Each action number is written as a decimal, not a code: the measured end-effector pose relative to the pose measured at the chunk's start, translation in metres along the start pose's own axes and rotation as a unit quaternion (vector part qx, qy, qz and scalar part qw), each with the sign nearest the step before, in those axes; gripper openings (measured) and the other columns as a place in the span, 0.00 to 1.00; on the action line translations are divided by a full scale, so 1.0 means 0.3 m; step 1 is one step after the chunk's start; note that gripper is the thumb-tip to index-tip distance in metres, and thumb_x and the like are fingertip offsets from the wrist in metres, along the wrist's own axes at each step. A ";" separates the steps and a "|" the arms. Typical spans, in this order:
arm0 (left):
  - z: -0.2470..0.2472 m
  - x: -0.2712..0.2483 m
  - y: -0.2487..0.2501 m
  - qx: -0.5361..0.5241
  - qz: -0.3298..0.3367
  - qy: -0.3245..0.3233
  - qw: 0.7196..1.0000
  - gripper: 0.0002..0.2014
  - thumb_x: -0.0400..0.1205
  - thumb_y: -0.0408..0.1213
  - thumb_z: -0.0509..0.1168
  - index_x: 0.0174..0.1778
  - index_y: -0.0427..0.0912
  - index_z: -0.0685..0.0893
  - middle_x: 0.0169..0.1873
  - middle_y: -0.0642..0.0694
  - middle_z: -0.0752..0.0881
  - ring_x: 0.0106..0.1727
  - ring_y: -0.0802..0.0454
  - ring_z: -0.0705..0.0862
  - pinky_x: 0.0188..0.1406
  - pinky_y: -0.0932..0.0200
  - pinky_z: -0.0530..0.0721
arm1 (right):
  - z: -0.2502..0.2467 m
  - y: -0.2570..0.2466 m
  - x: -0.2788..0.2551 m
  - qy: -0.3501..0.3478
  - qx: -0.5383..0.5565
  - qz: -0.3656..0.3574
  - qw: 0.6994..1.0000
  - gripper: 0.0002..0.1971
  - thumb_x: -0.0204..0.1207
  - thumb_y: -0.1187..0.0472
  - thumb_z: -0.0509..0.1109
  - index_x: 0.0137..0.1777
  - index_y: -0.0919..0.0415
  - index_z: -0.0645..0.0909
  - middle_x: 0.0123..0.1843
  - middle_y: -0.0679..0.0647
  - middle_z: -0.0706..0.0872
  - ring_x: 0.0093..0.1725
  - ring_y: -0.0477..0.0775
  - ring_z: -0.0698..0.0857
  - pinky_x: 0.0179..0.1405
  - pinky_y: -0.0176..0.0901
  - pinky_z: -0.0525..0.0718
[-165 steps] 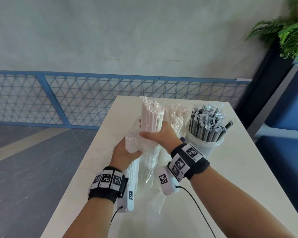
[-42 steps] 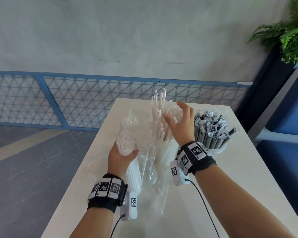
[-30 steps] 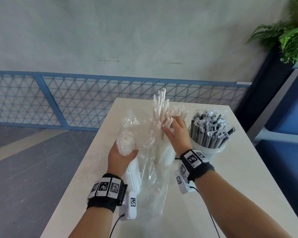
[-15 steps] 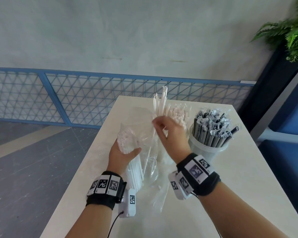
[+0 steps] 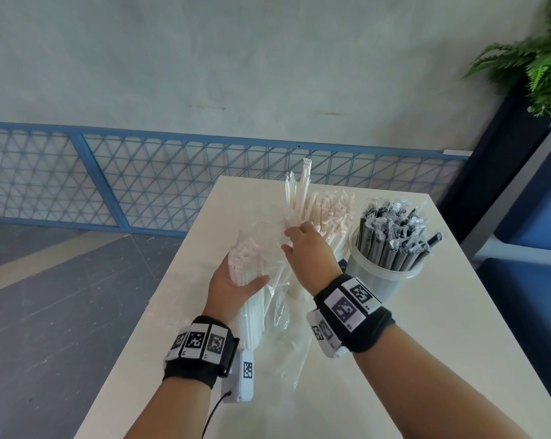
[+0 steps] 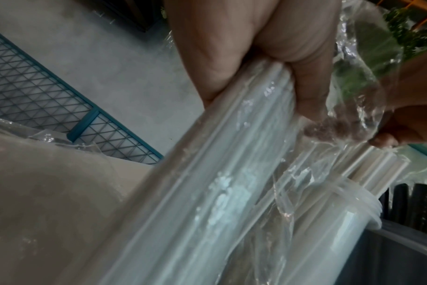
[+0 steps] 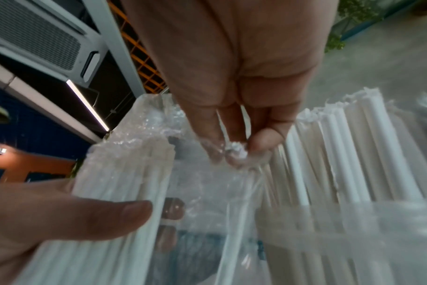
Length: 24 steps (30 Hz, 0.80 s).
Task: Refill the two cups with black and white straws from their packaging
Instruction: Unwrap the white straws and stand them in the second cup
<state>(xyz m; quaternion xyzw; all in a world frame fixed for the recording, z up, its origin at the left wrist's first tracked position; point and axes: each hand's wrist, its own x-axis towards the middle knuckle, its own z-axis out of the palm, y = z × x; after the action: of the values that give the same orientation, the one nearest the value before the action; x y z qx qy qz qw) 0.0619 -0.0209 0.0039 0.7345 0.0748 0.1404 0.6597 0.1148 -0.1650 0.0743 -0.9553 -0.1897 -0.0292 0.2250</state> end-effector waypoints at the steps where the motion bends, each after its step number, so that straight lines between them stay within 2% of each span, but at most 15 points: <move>1: 0.002 -0.001 0.000 0.004 0.002 -0.005 1.000 0.26 0.67 0.30 0.78 0.61 0.45 0.80 0.52 0.56 0.86 0.55 0.69 0.82 0.52 0.80 0.76 | 0.001 0.003 0.004 -0.017 -0.031 0.003 0.999 0.16 0.83 0.60 0.59 0.67 0.66 0.74 0.66 0.63 0.73 0.54 0.60 0.84 0.56 0.45 0.83; 3: 0.009 -0.004 0.002 0.010 0.010 -0.016 1.000 0.24 0.68 0.29 0.78 0.57 0.51 0.81 0.51 0.58 0.86 0.53 0.75 0.82 0.52 0.80 0.76 | -0.001 0.006 0.010 -0.057 -0.091 0.001 0.994 0.16 0.82 0.61 0.59 0.67 0.66 0.73 0.69 0.66 0.72 0.54 0.59 0.85 0.57 0.43 0.83; 5: 0.016 -0.009 0.005 0.010 0.014 -0.024 1.000 0.24 0.68 0.28 0.77 0.52 0.57 0.80 0.51 0.60 0.86 0.52 0.75 0.83 0.51 0.80 0.77 | -0.006 0.012 0.013 -0.080 -0.121 -0.007 0.989 0.17 0.81 0.65 0.61 0.69 0.67 0.70 0.72 0.68 0.69 0.55 0.58 0.85 0.57 0.41 0.82; 8: 0.017 -0.012 0.009 0.014 0.026 -0.029 0.999 0.23 0.68 0.27 0.77 0.51 0.57 0.80 0.49 0.60 0.86 0.50 0.75 0.83 0.49 0.81 0.76 | -0.029 0.012 0.016 -0.091 -0.160 -0.014 0.983 0.16 0.81 0.65 0.62 0.67 0.66 0.71 0.69 0.64 0.71 0.55 0.58 0.84 0.52 0.41 0.82; 10: 0.013 -0.011 0.004 0.013 0.026 -0.031 0.999 0.23 0.68 0.27 0.77 0.52 0.55 0.81 0.49 0.61 0.86 0.51 0.75 0.83 0.51 0.80 0.77 | -0.048 0.006 0.018 -0.097 -0.199 -0.018 0.975 0.14 0.81 0.62 0.63 0.64 0.67 0.75 0.68 0.61 0.72 0.54 0.57 0.85 0.48 0.43 0.82; 13: 0.000 -0.002 -0.008 0.002 0.012 -0.028 1.000 0.24 0.67 0.29 0.78 0.57 0.48 0.82 0.53 0.53 0.88 0.57 0.63 0.85 0.61 0.68 0.79 | -0.060 0.001 0.015 -0.096 -0.200 -0.055 0.974 0.15 0.82 0.55 0.60 0.59 0.65 0.77 0.54 0.56 0.76 0.53 0.57 0.83 0.52 0.46 0.79; 15: -0.006 -0.002 -0.010 0.001 0.008 -0.030 1.000 0.24 0.67 0.31 0.79 0.59 0.45 0.82 0.54 0.50 0.88 0.59 0.58 0.85 0.62 0.63 0.79 | -0.057 0.002 0.001 -0.103 -0.202 -0.069 0.972 0.15 0.83 0.53 0.57 0.59 0.64 0.76 0.47 0.54 0.75 0.54 0.57 0.82 0.55 0.47 0.76; 16: -0.005 -0.003 -0.004 0.004 0.008 -0.031 0.999 0.24 0.67 0.30 0.79 0.57 0.45 0.82 0.53 0.50 0.88 0.58 0.59 0.85 0.61 0.64 0.80 | -0.055 0.003 -0.008 -0.114 -0.204 -0.068 0.970 0.15 0.83 0.53 0.57 0.60 0.63 0.75 0.47 0.54 0.78 0.55 0.57 0.82 0.57 0.48 0.75; 18: -0.002 -0.005 0.004 0.014 0.009 -0.036 0.999 0.22 0.67 0.27 0.78 0.52 0.51 0.81 0.49 0.53 0.87 0.51 0.70 0.85 0.51 0.75 0.79 | -0.052 0.002 -0.016 -0.139 -0.204 -0.066 0.967 0.14 0.81 0.56 0.60 0.59 0.64 0.77 0.51 0.56 0.84 0.54 0.58 0.84 0.58 0.48 0.79; 20: 0.003 -0.008 0.011 0.009 0.015 -0.045 0.999 0.24 0.67 0.25 0.77 0.50 0.54 0.79 0.47 0.57 0.86 0.46 0.77 0.83 0.44 0.82 0.76 | -0.054 0.004 -0.012 -0.133 -0.144 -0.071 0.978 0.10 0.79 0.61 0.62 0.53 0.65 0.82 0.50 0.58 0.87 0.51 0.57 0.86 0.56 0.47 0.84; 21: 0.001 -0.009 0.010 0.008 0.015 -0.050 0.999 0.25 0.66 0.26 0.78 0.51 0.54 0.79 0.47 0.59 0.85 0.46 0.79 0.82 0.44 0.83 0.76 | -0.052 0.009 -0.008 -0.108 -0.077 -0.078 0.988 0.09 0.78 0.63 0.63 0.49 0.65 0.84 0.47 0.57 0.89 0.48 0.55 0.87 0.54 0.44 0.85; 22: -0.002 -0.009 0.010 0.007 0.014 -0.057 0.998 0.26 0.66 0.27 0.78 0.53 0.54 0.79 0.48 0.60 0.85 0.46 0.79 0.82 0.45 0.82 0.76 | -0.049 0.008 -0.007 -0.077 0.005 -0.082 0.994 0.07 0.76 0.64 0.66 0.46 0.64 0.85 0.44 0.55 0.89 0.44 0.51 0.87 0.51 0.38 0.84; 24: -0.009 -0.005 0.006 -0.002 0.009 -0.069 0.998 0.28 0.64 0.27 0.80 0.56 0.51 0.78 0.48 0.60 0.85 0.48 0.78 0.82 0.48 0.77 0.77 | -0.038 -0.004 -0.014 -0.040 0.139 -0.084 0.986 0.04 0.72 0.65 0.72 0.46 0.62 0.86 0.40 0.50 0.87 0.36 0.40 0.82 0.42 0.22 0.79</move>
<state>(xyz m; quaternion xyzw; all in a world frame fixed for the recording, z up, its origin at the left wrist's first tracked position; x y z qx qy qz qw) 0.0595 -0.0190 0.0058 0.7419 0.0223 0.0951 0.6634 0.1108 -0.1705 0.0845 -0.8955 -0.2808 0.0171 0.3448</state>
